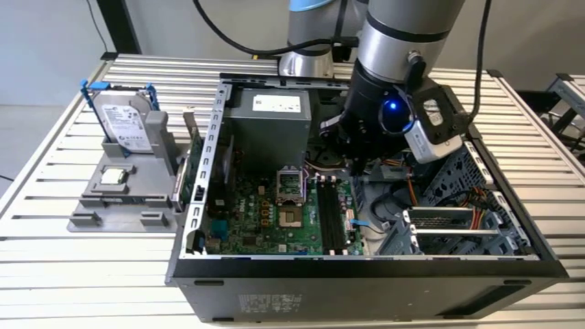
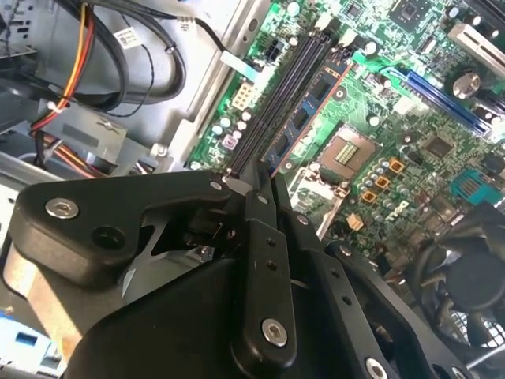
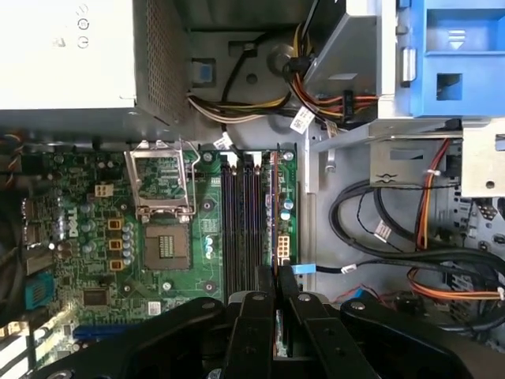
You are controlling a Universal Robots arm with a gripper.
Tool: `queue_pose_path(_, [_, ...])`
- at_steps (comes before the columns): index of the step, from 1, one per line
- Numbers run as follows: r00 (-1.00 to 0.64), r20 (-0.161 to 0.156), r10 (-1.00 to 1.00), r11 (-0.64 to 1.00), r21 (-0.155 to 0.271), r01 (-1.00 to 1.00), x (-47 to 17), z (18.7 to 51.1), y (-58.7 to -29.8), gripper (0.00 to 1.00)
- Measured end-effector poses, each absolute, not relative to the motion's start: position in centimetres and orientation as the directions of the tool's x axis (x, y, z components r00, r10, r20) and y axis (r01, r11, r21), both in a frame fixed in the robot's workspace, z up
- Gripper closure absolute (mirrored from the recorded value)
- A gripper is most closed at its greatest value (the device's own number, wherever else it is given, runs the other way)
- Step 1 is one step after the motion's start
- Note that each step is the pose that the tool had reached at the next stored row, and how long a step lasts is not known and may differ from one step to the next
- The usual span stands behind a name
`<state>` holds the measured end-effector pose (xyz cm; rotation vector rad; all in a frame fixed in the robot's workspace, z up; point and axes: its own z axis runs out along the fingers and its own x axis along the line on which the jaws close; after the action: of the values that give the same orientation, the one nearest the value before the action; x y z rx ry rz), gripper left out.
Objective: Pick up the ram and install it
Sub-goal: 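Insert the ram into the slot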
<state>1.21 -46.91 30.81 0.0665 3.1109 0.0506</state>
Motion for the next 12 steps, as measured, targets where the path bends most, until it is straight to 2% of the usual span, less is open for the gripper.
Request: queue_pose_path(12, [-0.999,-0.029,0.043,0.999,0.033,0.042,1.4,28.6,-46.9,1.00])
